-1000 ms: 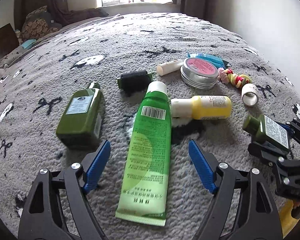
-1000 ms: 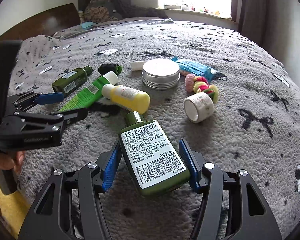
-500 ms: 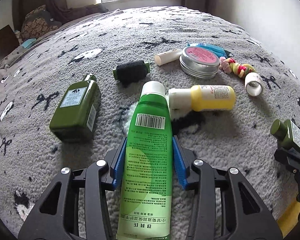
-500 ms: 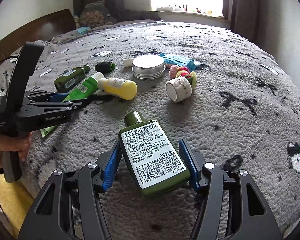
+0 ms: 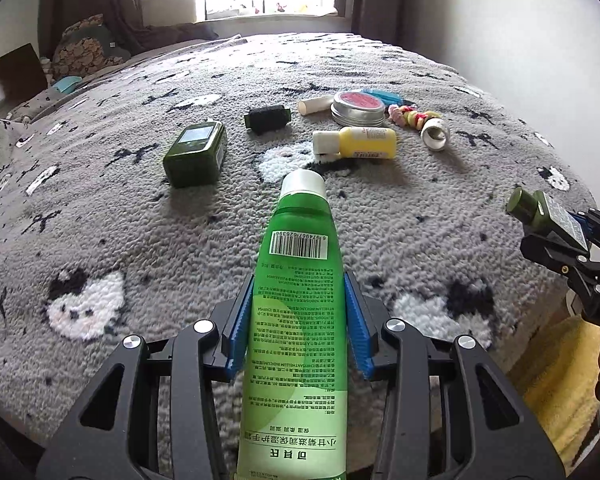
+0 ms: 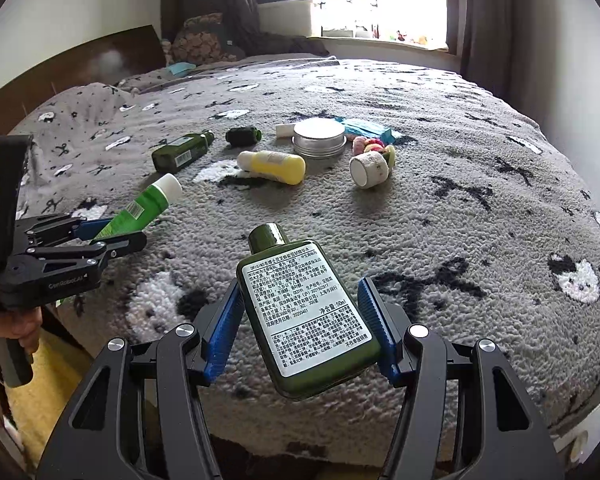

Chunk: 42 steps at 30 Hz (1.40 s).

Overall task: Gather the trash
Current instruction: 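Lower both held items into the bin and open both grippers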

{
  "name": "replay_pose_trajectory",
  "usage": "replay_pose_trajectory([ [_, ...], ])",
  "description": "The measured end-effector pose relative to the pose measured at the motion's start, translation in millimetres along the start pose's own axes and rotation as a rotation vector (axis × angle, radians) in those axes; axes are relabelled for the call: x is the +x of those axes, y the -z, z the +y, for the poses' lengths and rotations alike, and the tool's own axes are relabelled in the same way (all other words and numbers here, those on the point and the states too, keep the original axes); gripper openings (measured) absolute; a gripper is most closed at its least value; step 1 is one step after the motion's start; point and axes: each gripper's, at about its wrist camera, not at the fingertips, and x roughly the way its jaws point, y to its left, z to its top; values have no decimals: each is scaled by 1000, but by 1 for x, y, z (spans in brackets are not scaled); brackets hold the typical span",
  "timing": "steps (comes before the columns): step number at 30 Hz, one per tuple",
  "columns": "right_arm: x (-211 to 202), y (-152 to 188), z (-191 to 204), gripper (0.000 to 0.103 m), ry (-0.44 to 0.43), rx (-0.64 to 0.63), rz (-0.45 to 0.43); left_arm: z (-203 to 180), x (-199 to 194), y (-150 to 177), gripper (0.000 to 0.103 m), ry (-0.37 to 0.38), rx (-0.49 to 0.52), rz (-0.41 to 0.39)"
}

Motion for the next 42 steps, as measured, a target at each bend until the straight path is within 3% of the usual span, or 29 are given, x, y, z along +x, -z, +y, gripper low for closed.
replay_pose_trajectory([
  [8, -43, 18, 22, 59, -34, -28, -56, -17, -61, 34, 40, 25, 23, -70],
  [16, -64, 52, 37, 59, -69, -38, -36, -32, -84, 85, 40, 65, 2, -32],
  [25, -38, 103, 53, 59, -81, -41, 113, -44, -77, 142, 40, 123, -27, 61],
  [33, -10, 140, 56, 59, -70, -22, 235, -55, -44, 180, 40, 165, -20, 198],
  [42, 29, 178, 65, 59, -97, -18, 425, -55, -3, 211, 40, 160, -18, 352],
])
